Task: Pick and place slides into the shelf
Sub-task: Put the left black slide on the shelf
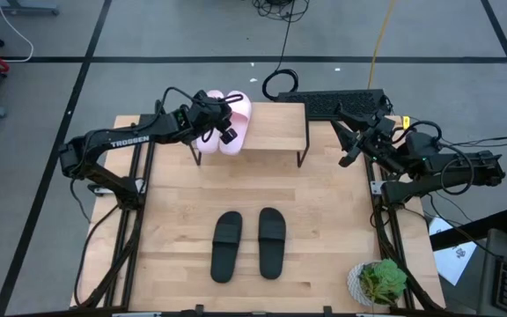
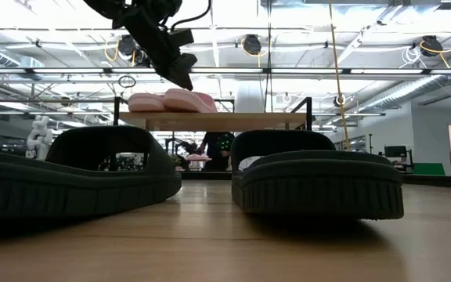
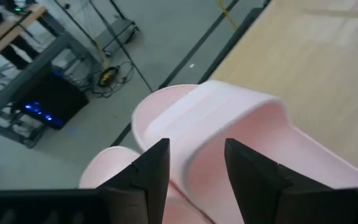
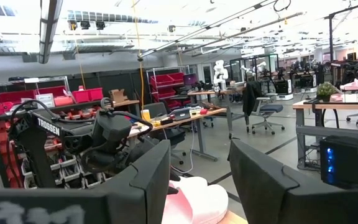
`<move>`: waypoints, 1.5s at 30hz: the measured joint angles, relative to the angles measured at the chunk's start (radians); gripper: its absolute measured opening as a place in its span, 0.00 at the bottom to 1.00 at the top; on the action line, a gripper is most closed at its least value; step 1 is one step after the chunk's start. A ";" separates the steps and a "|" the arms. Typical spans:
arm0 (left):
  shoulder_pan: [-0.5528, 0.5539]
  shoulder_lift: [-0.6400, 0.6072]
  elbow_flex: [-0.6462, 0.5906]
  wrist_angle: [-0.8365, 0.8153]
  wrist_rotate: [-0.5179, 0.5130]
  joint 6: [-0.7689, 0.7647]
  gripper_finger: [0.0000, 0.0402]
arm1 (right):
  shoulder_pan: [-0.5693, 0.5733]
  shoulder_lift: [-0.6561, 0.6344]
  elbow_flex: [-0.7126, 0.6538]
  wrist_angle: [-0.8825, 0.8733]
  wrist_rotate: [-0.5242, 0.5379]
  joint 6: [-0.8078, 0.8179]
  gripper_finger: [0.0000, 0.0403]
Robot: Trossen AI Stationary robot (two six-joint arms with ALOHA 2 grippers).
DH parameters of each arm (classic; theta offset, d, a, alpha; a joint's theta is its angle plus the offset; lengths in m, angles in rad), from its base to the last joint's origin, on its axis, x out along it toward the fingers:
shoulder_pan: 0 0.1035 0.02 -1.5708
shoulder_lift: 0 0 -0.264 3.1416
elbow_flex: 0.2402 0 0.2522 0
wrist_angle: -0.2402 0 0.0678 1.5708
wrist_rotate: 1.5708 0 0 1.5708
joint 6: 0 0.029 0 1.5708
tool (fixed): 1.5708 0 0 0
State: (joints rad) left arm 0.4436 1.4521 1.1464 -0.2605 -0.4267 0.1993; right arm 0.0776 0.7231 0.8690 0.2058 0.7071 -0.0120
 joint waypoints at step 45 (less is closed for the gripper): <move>-0.135 -0.186 0.001 -0.155 -0.202 0.087 0.39 | 0.000 0.000 0.000 -0.001 0.000 -0.002 0.39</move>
State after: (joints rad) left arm 0.3084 1.2662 1.1473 -0.4151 -0.6286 0.2863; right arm 0.0776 0.7235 0.8692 0.2050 0.7067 -0.0137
